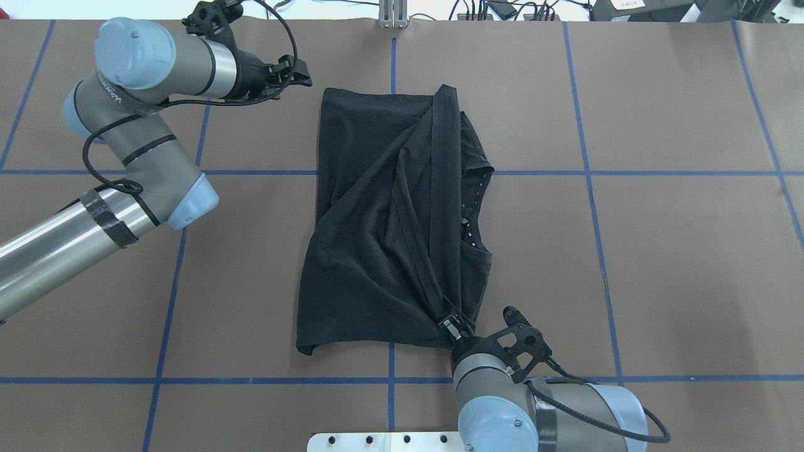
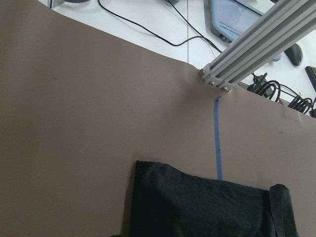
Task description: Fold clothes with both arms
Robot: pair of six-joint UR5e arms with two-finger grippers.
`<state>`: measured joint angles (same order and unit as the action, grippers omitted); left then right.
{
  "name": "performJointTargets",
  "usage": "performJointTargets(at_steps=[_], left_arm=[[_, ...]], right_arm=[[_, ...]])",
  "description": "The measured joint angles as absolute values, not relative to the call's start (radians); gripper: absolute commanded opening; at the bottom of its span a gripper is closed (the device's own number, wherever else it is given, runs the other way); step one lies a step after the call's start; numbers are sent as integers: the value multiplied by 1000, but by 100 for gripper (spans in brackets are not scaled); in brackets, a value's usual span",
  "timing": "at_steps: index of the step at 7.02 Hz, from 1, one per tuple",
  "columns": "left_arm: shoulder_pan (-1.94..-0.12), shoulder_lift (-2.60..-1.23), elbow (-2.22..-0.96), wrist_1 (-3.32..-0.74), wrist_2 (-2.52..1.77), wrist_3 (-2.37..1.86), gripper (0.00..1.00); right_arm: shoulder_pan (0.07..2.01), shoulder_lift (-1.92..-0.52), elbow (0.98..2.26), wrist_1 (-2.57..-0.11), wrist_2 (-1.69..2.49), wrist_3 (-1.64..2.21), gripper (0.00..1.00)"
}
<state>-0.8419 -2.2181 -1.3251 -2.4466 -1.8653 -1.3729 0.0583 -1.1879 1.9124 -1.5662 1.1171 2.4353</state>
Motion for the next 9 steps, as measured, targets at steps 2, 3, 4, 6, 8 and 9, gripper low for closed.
performJointTargets(at_steps=[2,3,4,6,8,9], left_arm=[[-841,-2203,-1344,-2447,-1865,-1374,77],[-841,-2201,-1347,-2447,-1866,-1374,77],[-841,-2200,-1350,-2447,-1866,-1374,77],[-841,-2197,-1353,-2447,-1866,-1374,77],[-841,-2188,-1359,-2447,-1867,-1374,77],[-841,-2174,-1383,-2446,-1868,-1375,77]], right_arm=[[60,-1184,1902,-1565,1119,2432,24],[61,-1182,1900,-1565,1120,2434,0],[60,-1181,1900,-1565,1120,2435,0],[58,-1180,1904,-1565,1120,2432,0],[59,-1179,1917,-1566,1121,2430,0],[61,-1182,1941,-1576,1123,2427,0]])
